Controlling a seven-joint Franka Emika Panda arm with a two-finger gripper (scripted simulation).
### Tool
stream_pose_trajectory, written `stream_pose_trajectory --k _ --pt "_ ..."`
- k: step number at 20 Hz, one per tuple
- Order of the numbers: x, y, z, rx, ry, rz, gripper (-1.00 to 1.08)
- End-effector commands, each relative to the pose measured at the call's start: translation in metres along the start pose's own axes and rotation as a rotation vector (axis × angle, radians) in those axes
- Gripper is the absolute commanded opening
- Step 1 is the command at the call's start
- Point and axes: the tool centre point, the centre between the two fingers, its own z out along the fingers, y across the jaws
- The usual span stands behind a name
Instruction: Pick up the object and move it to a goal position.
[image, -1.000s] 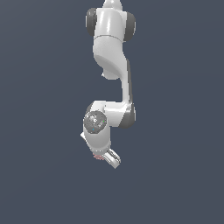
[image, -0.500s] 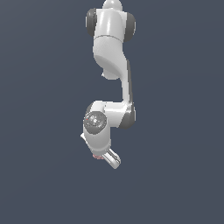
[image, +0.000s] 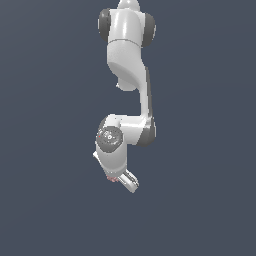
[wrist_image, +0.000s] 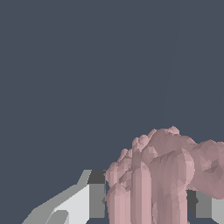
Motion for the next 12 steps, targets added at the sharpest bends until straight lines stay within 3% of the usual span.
stream_pose_trajectory --k 1,12 --pt "-0.004 -0.004 -0.005 0.001 0.001 -0.001 -1.00" --pt "-0.061 -0.043 -0.065 0.001 0.000 -0.001 -1.00"
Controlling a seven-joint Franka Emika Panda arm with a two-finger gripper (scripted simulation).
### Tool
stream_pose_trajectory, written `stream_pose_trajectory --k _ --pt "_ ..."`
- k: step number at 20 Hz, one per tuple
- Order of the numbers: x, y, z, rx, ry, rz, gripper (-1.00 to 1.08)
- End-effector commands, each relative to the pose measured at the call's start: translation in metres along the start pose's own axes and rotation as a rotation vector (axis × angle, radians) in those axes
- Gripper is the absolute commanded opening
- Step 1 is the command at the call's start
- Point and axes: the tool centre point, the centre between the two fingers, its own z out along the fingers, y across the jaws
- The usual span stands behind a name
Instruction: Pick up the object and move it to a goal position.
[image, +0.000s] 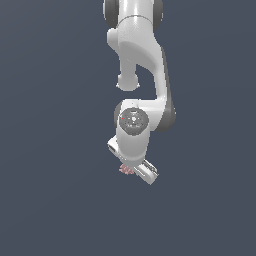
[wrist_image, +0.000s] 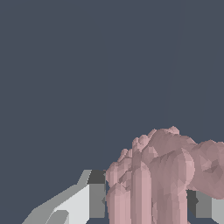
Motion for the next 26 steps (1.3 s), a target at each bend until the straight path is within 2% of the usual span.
stream_pose_trajectory --k 1,19,26 --pt "-0.019 -0.013 -0.020 0.001 0.001 -0.001 -1.00" --pt "-0.146 -0.108 -0.160 -0.001 0.001 -0.001 -1.00" --pt "-0.179 -0.136 -0.198 -0.001 0.000 0.000 -1.00"
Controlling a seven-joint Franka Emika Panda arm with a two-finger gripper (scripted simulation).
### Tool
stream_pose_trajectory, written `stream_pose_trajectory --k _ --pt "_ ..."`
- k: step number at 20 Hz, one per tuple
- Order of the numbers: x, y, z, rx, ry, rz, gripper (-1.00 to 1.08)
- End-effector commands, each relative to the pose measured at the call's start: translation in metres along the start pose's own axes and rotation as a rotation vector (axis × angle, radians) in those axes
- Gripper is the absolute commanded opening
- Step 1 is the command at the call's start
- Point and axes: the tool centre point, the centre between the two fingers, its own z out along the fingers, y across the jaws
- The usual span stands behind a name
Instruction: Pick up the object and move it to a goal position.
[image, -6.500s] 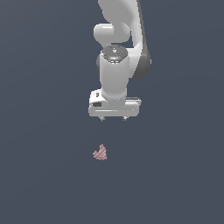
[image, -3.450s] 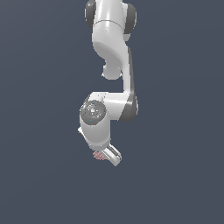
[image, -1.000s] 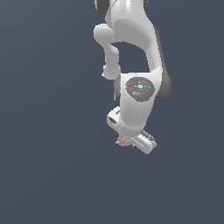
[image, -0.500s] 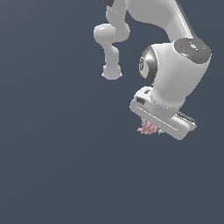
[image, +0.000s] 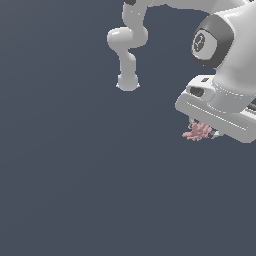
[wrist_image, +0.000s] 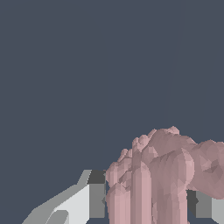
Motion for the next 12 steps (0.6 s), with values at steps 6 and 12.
stream_pose_trajectory --k 6,12 --pt "-0.016 -0.015 -0.019 -0.001 -0.001 0.002 -1.00" --pt "-0.015 -0.015 -0.019 -0.001 -0.001 0.002 -1.00"
